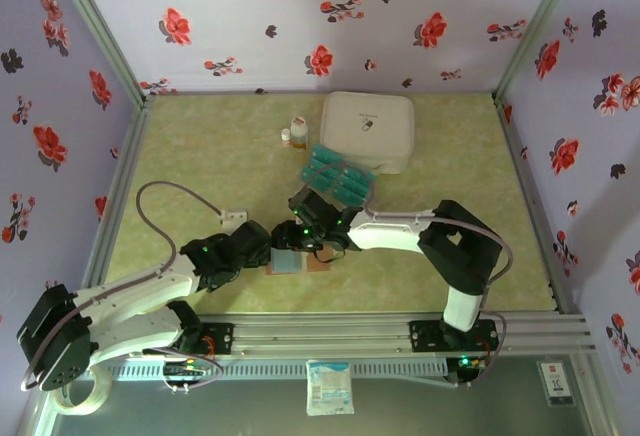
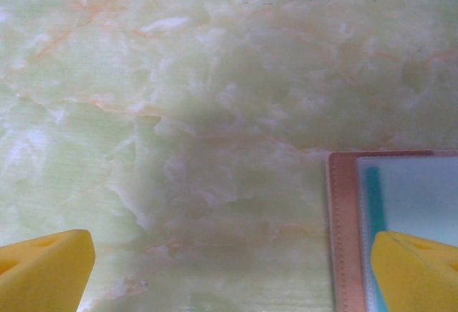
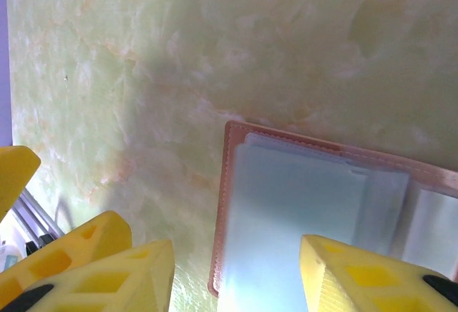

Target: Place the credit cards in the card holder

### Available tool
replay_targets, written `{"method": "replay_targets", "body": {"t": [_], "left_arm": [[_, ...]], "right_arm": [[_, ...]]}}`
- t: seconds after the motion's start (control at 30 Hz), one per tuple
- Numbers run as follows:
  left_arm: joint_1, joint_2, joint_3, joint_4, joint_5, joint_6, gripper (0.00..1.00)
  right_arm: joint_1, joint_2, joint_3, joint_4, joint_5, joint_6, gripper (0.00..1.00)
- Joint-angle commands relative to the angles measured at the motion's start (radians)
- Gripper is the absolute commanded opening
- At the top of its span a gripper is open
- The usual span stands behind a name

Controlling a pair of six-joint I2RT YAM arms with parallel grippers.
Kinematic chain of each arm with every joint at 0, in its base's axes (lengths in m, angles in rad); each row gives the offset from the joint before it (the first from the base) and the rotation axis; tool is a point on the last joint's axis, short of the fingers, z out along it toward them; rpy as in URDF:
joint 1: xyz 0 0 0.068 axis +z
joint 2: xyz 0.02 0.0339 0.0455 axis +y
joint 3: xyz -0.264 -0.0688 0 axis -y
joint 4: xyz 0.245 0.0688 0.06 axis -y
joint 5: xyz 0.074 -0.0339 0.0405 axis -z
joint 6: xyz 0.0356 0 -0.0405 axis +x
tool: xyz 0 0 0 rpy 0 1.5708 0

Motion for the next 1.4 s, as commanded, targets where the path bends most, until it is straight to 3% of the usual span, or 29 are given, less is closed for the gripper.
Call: {"method": "replay_targets", "body": {"t": [0.0, 0.2, 0.57, 0.83, 0.93, 1.17, 1.23, 1.37], "left_arm": [[-0.001, -0.013, 0.035, 0.000, 0.007, 0.000, 1.00], [-0.001, -0.008, 0.046, -0.007, 0.008, 0.012, 1.00], [-0.001, 0.060, 0.071, 0.032, 0.035, 0.035, 1.00], [-0.007, 0.119, 0.082, 0.060, 0.052, 0.028, 1.00], [-0.013, 0.138, 0.084, 0.064, 0.055, 0.024, 1.00], [-0.019, 0.173, 0.081, 0.077, 0.058, 0.021, 1.00], [-0.021, 0.182, 0.085, 0.082, 0.061, 0.024, 1.00], [-0.024, 0.200, 0.094, 0.095, 0.066, 0.031, 1.00]], "right_arm": [[0.010, 0.037, 0.047, 0.076, -0.037, 0.006, 0.47], [-0.012, -0.078, 0.036, -0.048, 0.013, -0.063, 0.47], [-0.128, -0.396, -0.168, -0.406, 0.316, -0.195, 0.48], [-0.175, -0.376, -0.281, -0.285, 0.205, -0.174, 0.46], [-0.174, -0.327, -0.296, -0.225, 0.180, -0.160, 0.42], [-0.197, -0.281, -0.294, -0.197, 0.173, -0.175, 0.07], [-0.222, -0.299, -0.303, -0.206, 0.173, -0.184, 0.01], [-0.284, -0.356, -0.347, -0.217, 0.173, -0.190, 0.00]]}}
